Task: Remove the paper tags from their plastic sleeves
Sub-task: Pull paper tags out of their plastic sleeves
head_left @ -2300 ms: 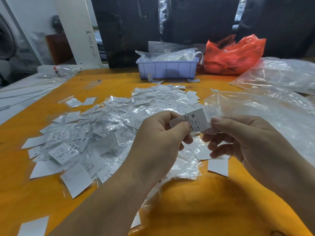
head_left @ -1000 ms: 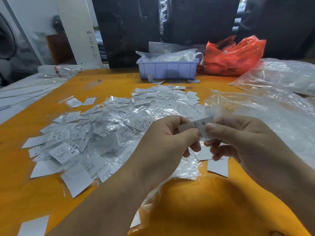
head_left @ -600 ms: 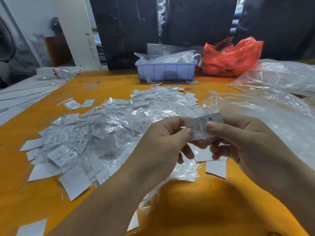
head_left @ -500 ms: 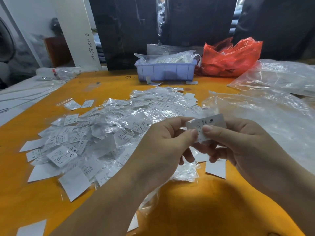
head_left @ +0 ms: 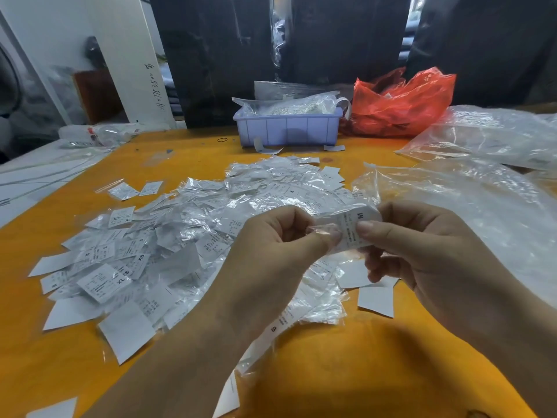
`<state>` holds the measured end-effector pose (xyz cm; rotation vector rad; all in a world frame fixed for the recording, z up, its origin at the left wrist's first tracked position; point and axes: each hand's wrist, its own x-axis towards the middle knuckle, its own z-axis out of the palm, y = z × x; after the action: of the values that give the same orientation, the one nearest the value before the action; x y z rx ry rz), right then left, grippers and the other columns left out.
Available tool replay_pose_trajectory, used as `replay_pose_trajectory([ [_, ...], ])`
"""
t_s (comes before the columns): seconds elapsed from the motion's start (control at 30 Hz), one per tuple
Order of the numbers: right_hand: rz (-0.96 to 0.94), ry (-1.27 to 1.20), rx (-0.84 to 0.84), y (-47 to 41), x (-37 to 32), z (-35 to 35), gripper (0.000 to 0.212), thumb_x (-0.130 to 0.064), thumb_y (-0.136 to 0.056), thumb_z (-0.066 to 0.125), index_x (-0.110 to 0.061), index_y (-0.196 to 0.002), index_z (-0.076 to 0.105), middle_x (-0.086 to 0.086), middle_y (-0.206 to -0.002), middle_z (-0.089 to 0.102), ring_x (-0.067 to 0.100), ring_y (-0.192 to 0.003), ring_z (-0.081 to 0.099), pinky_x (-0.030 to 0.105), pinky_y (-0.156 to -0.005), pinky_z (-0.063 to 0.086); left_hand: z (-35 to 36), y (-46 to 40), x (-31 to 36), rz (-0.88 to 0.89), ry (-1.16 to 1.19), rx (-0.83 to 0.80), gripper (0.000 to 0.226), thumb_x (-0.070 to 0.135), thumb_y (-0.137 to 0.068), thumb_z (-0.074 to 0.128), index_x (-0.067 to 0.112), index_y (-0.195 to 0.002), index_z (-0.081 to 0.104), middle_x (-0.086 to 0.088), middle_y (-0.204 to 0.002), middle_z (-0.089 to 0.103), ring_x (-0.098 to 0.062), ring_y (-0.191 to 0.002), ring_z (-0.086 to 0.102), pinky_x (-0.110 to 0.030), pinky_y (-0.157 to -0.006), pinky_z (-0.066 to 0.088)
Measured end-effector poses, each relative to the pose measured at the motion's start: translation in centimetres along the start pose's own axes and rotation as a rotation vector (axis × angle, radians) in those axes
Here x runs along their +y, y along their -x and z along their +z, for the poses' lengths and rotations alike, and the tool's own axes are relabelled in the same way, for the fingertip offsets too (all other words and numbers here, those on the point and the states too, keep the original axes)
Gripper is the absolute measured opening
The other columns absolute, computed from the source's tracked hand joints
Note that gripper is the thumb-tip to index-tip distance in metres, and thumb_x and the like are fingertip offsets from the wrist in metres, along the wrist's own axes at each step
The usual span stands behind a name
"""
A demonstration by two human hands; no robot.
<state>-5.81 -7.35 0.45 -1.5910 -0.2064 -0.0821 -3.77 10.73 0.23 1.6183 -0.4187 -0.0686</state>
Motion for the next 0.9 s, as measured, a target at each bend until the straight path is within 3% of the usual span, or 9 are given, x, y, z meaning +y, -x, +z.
replay_pose_trajectory([
  [0.1,-0.009,0.049,0.013,0.0,0.2,0.2,0.02,-0.032,-0.067,0.075,-0.018,-0.082,0.076,0.003,-0.065,0.065,0.014,-0.057,0.059,0.023,-0.053,0.051,-0.2,-0.2,0.1,-0.039,-0.013,0.03,0.008,0.034,-0.072,0.068,0.027,-0.067,0.068,0.007,-0.062,0.059,0.0,-0.051,0.049,-0.012,-0.052,0.041],
  [0.23,-0.005,0.081,0.043,-0.1,0.3,0.3,0.027,-0.036,-0.061,0.07,-0.017,-0.079,0.076,0.002,-0.066,0.068,0.012,-0.056,0.059,0.023,-0.052,0.052,-0.4,-0.6,-0.1,-0.127,0.011,-0.017,0.029,0.045,-0.074,0.053,0.023,-0.079,0.072,0.0,-0.075,0.059,-0.013,-0.07,0.05,-0.031,-0.066,0.042],
  [0.3,-0.016,0.11,0.029,-0.1,0.3,0.3,0.03,-0.038,-0.061,0.07,-0.014,-0.078,0.075,0.004,-0.068,0.069,0.014,-0.057,0.06,0.024,-0.053,0.052,-0.3,-0.4,-0.3,-0.116,-0.012,-0.038,0.031,0.048,-0.077,0.059,0.02,-0.083,0.07,0.005,-0.071,0.063,-0.008,-0.065,0.054,-0.023,-0.059,0.045],
  [0.4,-0.03,0.215,0.021,0.0,0.1,0.2,0.023,-0.036,-0.07,0.07,-0.018,-0.085,0.071,0.001,-0.071,0.07,0.014,-0.059,0.062,0.026,-0.054,0.054,-0.3,-0.4,-0.7,-0.073,-0.137,0.061,0.01,0.031,-0.084,0.073,0.022,-0.086,0.068,0.006,-0.068,0.065,-0.002,-0.057,0.056,-0.014,-0.051,0.043],
  [0.5,-0.101,0.514,0.104,-0.1,0.3,-0.7,0.009,-0.036,-0.083,0.067,-0.028,-0.085,0.069,-0.012,-0.074,0.069,0.008,-0.067,0.063,0.022,-0.056,0.053,-0.8,-0.7,-1.3,-0.069,-0.305,0.178,0.008,0.025,-0.087,0.071,0.029,-0.089,0.064,0.003,-0.066,0.064,-0.001,-0.052,0.052,-0.012,-0.044,0.039],
  [0.6,-0.147,0.816,0.143,-0.1,0.3,-1.5,0.004,-0.032,-0.087,0.064,-0.032,-0.088,0.068,-0.018,-0.076,0.063,-0.001,-0.077,0.059,0.014,-0.056,0.046,-1.0,-0.8,-1.7,-0.03,-0.52,0.238,0.015,0.026,-0.086,0.069,0.034,-0.094,0.059,0.012,-0.057,0.053,-0.001,-0.048,0.048,-0.013,-0.043,0.037],
  [0.77,-0.01,1.108,-0.047,-0.4,1.7,-1.7,0.033,-0.039,-0.087,0.064,-0.033,-0.12,0.062,-0.02,-0.106,0.052,-0.001,-0.093,0.048,0.02,-0.078,0.042,-1.3,-0.9,-1.8,-0.045,-0.848,0.323,0.033,0.032,-0.084,0.069,0.034,-0.113,0.054,0.012,-0.081,0.056,-0.007,-0.076,0.057,-0.023,-0.056,0.038],
  [0.83,0.02,1.148,-0.086,-0.4,2.1,-1.4,0.044,-0.042,-0.085,0.062,-0.034,-0.128,0.056,-0.017,-0.117,0.048,0.002,-0.101,0.042,0.025,-0.086,0.041,-1.4,-0.9,-1.9,-0.039,-0.945,0.331,0.04,0.035,-0.082,0.07,0.032,-0.118,0.053,0.011,-0.1,0.055,-0.014,-0.096,0.055,-0.03,-0.072,0.047],
  [0.9,0.017,1.168,-0.091,-0.4,2.2,-1.3,0.045,-0.044,-0.085,0.061,-0.035,-0.129,0.055,-0.017,-0.113,0.044,0.002,-0.101,0.039,0.025,-0.084,0.039,-1.3,-1.0,-1.9,-0.001,-1.003,0.341,0.041,0.034,-0.082,0.07,0.03,-0.12,0.054,0.007,-0.111,0.052,-0.018,-0.109,0.049,-0.038,-0.089,0.047],
])
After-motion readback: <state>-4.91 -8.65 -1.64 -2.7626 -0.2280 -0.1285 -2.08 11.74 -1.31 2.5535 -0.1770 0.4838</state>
